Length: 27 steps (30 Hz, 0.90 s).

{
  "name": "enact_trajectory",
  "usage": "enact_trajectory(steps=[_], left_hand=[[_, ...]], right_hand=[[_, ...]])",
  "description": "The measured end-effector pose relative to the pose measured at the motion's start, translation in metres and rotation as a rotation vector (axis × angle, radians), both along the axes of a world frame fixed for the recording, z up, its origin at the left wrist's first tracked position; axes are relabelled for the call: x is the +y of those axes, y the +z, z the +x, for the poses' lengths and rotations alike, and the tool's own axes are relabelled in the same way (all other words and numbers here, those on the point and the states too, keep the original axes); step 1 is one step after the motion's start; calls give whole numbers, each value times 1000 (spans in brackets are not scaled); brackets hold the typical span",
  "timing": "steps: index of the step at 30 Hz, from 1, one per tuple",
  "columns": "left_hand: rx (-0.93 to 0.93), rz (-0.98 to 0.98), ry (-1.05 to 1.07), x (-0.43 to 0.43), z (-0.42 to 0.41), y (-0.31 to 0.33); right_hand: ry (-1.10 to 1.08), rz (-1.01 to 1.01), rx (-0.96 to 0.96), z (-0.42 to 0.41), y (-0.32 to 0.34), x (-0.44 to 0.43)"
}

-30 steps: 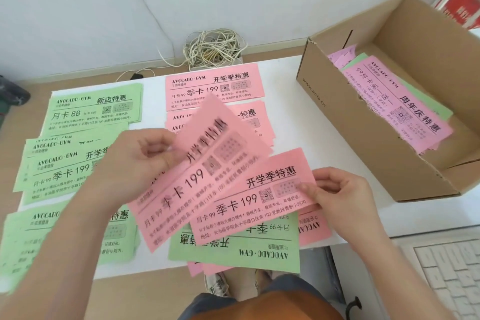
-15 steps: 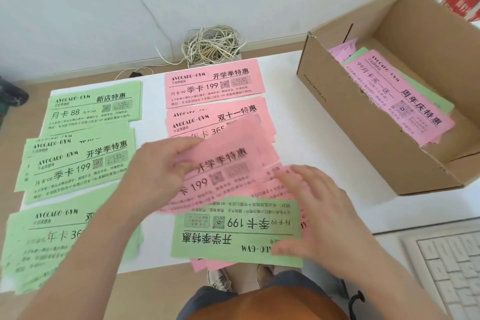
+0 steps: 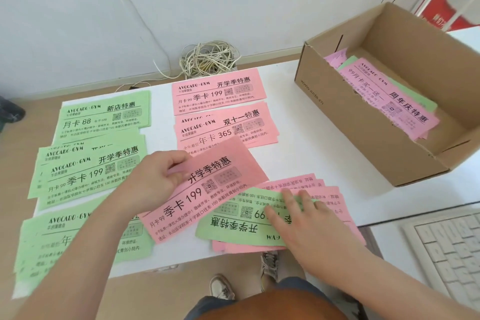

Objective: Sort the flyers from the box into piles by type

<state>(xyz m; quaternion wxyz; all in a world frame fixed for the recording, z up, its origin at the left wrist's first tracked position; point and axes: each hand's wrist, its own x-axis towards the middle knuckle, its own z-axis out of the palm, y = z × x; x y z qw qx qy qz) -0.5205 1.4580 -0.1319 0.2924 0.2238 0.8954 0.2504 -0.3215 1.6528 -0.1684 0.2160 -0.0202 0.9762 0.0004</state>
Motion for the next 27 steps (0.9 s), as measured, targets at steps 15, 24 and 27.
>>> enact_trajectory(steps=[15,24,27], left_hand=[[203,88,36,44,-52,31],[491,-238,-303,152,-153,6],[519,-341,-334,172,-168,-24]], right_hand=[[-433,-141,110,-2,24,75],[-95,-186,-17,-17,11,67],[-73,-236,-67,-26,17,76]])
